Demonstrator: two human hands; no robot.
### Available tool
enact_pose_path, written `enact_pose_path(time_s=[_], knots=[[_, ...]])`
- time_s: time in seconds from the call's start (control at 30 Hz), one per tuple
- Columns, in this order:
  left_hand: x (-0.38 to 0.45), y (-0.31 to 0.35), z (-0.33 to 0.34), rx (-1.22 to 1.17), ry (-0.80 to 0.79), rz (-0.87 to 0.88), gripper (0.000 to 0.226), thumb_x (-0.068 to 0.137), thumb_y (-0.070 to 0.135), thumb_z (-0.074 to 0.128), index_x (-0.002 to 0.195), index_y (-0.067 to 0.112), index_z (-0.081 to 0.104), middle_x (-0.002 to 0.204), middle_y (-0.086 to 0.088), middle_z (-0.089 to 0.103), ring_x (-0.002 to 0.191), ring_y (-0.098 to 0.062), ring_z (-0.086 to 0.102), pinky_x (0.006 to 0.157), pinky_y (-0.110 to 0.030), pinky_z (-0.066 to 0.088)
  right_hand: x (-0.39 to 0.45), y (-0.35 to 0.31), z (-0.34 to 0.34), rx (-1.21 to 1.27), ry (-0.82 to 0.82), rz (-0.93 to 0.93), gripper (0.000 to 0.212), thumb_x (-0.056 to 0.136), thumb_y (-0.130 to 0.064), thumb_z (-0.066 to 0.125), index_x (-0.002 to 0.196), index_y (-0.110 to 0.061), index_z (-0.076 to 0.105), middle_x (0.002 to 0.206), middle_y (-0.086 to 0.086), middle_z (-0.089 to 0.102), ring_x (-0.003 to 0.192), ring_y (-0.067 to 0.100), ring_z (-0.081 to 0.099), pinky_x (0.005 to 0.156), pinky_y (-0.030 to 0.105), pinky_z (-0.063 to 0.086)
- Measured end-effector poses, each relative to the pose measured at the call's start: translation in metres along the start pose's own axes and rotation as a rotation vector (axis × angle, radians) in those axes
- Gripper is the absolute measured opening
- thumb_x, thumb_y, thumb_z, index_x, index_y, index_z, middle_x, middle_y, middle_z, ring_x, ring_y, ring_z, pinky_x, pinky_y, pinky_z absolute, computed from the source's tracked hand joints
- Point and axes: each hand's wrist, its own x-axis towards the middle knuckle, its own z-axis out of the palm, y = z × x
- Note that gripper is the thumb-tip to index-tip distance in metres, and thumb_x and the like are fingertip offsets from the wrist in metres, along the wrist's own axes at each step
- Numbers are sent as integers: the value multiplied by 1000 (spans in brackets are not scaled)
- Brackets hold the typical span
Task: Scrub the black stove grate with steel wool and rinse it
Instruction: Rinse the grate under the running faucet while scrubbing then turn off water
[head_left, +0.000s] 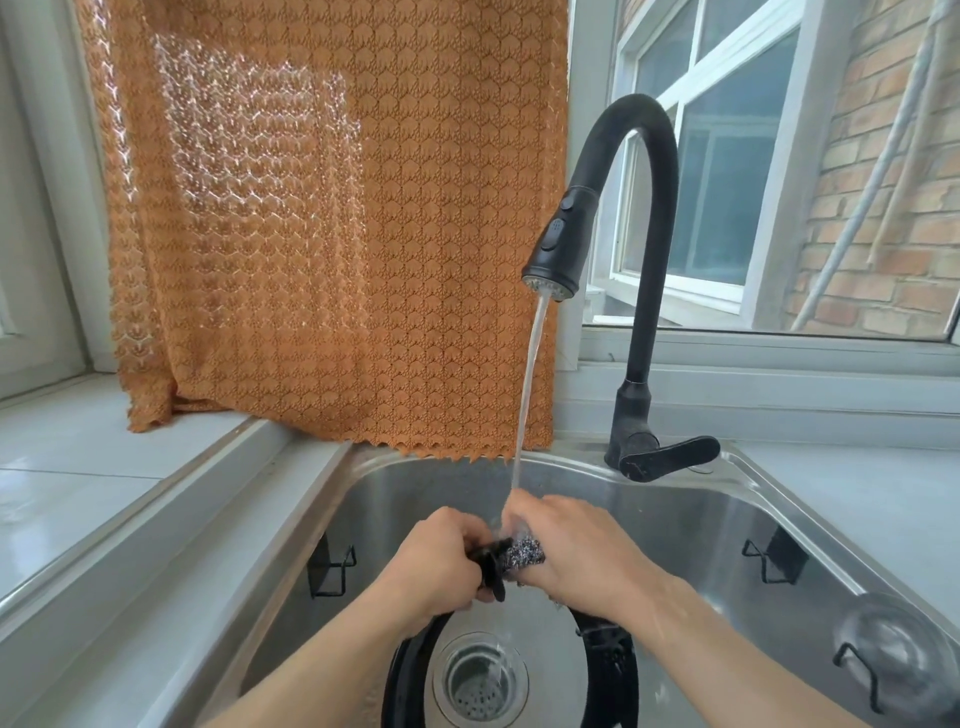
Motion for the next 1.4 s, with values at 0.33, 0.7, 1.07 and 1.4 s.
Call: enact_pose_path(time_s=[0.33, 0.7, 1.07, 1.4], knots=[[-6, 4, -5, -110, -3, -70, 31, 80, -19, 52, 80, 9, 65, 72, -8, 76, 80, -21, 79, 80, -47, 63, -13, 21, -4, 13, -179, 405, 39, 83, -49, 75, 110, -23, 65, 103, -3, 62, 93, 20, 61, 79, 35, 51], [-9, 10, -5, -134, -21, -71, 30, 85, -18, 50, 82, 9, 64, 63, -2, 72, 79, -20, 78, 83, -49, 63, -18, 26, -1, -63, -292, 485, 38, 76, -37, 84, 101, -16, 64, 95, 1, 67, 87, 26, 65, 74, 33, 52], [-10, 10, -5, -118, -12, -60, 29, 84, -19, 47, 83, 5, 64, 61, 0, 70, 76, -19, 78, 80, -50, 61, -8, -2, -6, -124, 83, 104, 32, 90, -32, 73, 111, -20, 53, 112, -3, 62, 105, 19, 55, 80, 35, 51], [-8, 6, -2, -112, -16, -2, 52, 75, -19, 38, 94, 13, 74, 85, -10, 79, 76, -19, 78, 70, -43, 61, -2, -20, 5, -209, 229, -188, 46, 66, -23, 87, 96, -23, 53, 86, -10, 61, 83, 14, 57, 51, 27, 47]])
